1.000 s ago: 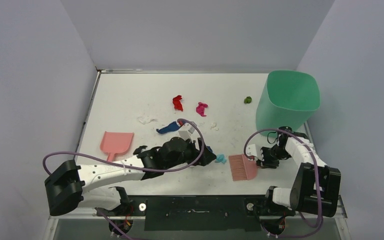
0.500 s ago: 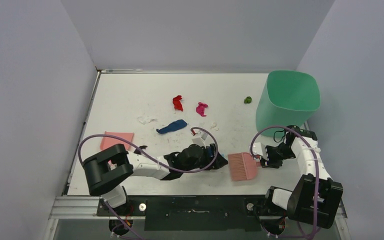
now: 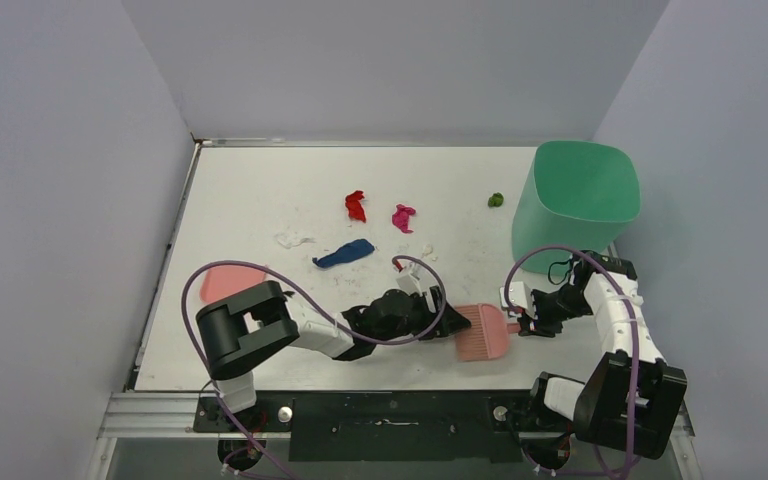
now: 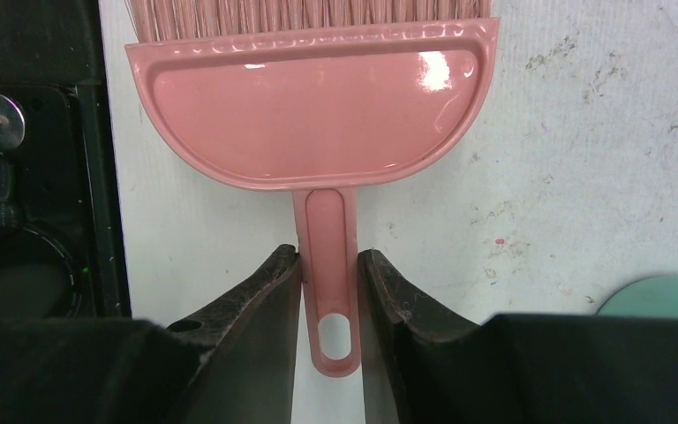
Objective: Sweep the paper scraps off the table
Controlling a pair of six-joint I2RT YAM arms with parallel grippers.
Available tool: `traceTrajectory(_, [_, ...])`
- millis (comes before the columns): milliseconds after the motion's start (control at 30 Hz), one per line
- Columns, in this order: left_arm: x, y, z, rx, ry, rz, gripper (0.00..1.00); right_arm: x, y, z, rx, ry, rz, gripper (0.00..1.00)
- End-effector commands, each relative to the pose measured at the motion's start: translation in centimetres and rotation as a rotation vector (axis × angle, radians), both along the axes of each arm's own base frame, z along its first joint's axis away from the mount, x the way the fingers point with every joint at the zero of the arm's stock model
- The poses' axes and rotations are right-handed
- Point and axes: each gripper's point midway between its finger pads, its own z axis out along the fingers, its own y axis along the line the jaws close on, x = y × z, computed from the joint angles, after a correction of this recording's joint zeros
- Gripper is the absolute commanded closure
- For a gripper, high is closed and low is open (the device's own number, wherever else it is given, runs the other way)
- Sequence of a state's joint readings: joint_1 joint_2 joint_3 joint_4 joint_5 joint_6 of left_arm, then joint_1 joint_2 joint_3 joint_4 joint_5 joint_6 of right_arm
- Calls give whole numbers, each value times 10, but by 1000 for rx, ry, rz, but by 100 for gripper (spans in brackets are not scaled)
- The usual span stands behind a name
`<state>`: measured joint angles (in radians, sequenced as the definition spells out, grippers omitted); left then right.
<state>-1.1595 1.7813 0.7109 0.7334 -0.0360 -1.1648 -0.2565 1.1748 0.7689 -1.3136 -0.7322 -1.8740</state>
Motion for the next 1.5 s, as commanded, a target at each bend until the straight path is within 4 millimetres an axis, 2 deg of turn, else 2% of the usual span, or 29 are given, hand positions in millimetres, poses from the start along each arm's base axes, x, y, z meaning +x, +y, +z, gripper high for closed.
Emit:
traceTrajectory(0, [0,-22,40,-148,-40,-35,38,5,14,21,90,-46,-18,95])
traceTrajectory(67, [1,-25,40,-148,-40,-37,41,4,17,23,105,-45,-23,95])
traceTrajectory(200, [-3,-29,44,-162,-46,-66,57,-1,23,26,136,-34,-23,95])
traceTrajectory(400, [-5,-28,50,-160,-95,-100,91,-5,29,29,156,-36,-21,93])
traceTrajectory(433, [-6,-27,50,-151,-110,-106,95,-5,30,29,158,-41,-21,89])
traceTrajectory(467, [-7,-25,55,-144,-133,-119,99,-5,30,31,160,-45,-24,80])
traceTrajectory(600, [-15,-11,64,-35,-260,-218,100,0,35,48,176,-74,-67,31])
traceTrajectory(633, [-17,-6,66,22,-305,-249,100,3,37,56,188,-87,-79,22])
traceTrajectory(700, [-21,4,71,124,-391,-311,100,7,45,72,212,-113,-79,12])
traceTrajectory(767, [-28,14,78,189,-485,-381,100,9,58,89,251,-130,-53,7])
traceTrajectory(933, [-38,34,103,220,-592,-451,100,7,97,119,410,-36,-16,5])
traceTrajectory(1100, [-36,42,126,254,-668,-457,100,1,129,125,438,90,46,16])
traceTrajectory(1133, [-33,42,133,257,-686,-454,100,1,133,126,438,100,50,17])
traceTrajectory(1167, [-34,46,129,288,-683,-467,100,-1,137,126,436,111,58,18])
traceTrajectory(1300, [-29,47,138,309,-723,-460,100,3,153,132,435,115,34,24])
traceTrajectory(1467, [-24,47,154,284,-764,-428,100,6,158,128,426,153,-4,41])
